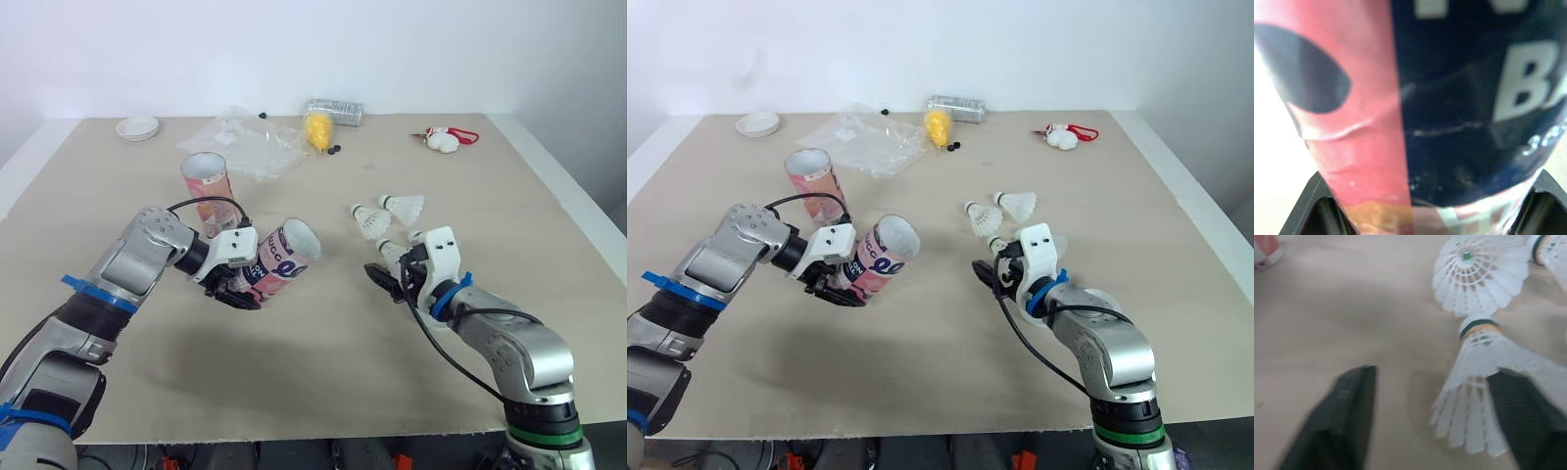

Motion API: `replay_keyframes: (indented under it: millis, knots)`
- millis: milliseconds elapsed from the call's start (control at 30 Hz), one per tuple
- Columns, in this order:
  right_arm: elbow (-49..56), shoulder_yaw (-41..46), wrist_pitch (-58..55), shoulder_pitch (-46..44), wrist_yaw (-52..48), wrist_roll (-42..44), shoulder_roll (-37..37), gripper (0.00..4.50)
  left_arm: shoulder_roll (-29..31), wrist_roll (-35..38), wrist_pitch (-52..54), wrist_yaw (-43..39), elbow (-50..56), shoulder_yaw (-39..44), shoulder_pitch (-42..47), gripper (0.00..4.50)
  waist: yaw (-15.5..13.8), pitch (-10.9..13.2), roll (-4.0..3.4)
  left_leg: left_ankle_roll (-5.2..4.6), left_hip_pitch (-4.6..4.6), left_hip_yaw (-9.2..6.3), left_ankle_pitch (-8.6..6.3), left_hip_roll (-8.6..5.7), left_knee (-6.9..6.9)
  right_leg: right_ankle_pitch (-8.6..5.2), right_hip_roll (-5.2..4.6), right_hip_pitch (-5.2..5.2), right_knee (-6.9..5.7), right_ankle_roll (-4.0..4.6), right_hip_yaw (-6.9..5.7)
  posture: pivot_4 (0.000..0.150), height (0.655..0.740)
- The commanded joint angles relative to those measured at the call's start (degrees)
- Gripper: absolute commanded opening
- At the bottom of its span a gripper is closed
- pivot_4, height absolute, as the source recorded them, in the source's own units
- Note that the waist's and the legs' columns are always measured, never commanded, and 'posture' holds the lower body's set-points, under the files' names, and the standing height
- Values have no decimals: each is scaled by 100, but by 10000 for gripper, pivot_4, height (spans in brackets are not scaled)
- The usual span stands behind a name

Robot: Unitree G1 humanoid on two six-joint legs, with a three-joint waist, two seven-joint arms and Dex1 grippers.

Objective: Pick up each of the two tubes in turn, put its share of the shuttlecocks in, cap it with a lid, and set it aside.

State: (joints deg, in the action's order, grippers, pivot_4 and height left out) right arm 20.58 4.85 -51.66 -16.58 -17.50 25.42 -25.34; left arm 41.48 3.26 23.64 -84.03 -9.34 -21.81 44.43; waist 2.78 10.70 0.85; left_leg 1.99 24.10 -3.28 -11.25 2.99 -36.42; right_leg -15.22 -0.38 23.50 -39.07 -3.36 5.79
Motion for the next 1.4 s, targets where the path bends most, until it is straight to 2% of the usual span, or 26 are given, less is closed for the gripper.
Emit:
replay_keyframes:
  millis: [33,133,167,333,567,700,767,833,1100,1400]
  knots:
    - [3,49,178,-145,-70,-52,-24,16691,45,3,8,37,136,60,-37,30486,-1,0,0,0,0,0,0,0,0,0,0,0,0,0,0,1500,7400]
    - [-16,14,159,-172,-132,-51,-12,2882,27,-1,-9,51,120,51,-38,30486,-1,0,0,0,0,0,0,0,1,-1,0,0,0,0,0,1500,7400]
    - [-9,5,150,-169,-143,-62,-9,449,23,-2,-10,55,117,49,-39,30486,-1,0,0,0,0,0,0,0,1,-1,0,0,0,0,0,1500,7400]
    - [139,-95,138,-135,-324,-96,-138,449,20,-5,-33,53,97,39,-41,30486,0,0,0,0,0,0,0,0,1,-1,0,0,0,0,0,1500,7400]
    - [1009,33,253,-503,-1603,363,-1366,449,29,-26,-91,30,29,30,-28,30486,-2,1,-1,0,2,0,0,-1,1,-2,-1,0,3,-2,0,1500,7400]
    - [975,118,1476,-1850,-3440,483,-2581,449,-13,-32,-147,-32,-121,0,54,30486,3,24,-34,0,1,5,0,-4,-3,3,-2,0,3,-8,8,1500,7400]
    - [828,-279,2264,-2349,-4151,171,-2894,449,-86,-25,-148,-39,-205,-15,118,30486,6,22,-32,0,-3,10,0,-5,-3,4,-1,0,5,-9,14,1500,7400]
    - [677,-684,3007,-2486,-4687,-272,-3126,449,-136,-41,-158,-31,-253,-28,155,30486,-9,6,-4,-2,-14,-1,-1,2,10,-10,5,-9,7,4,-4,1500,7400]
    - [-287,-1650,4438,-2936,-5136,-1323,-2628,449,-207,-55,-177,1,-220,-4,128,30486,-16,10,-6,-3,3,5,-2,-12,-5,-8,-7,-7,9,-13,12,1500,7400]
    - [-1244,-2148,5532,-3556,-5295,-2132,-1993,449,-159,-25,-44,100,21,75,-17,30486,-15,11,-7,0,1,2,0,-11,-3,-8,-5,-7,6,-9,10,1500,7400]
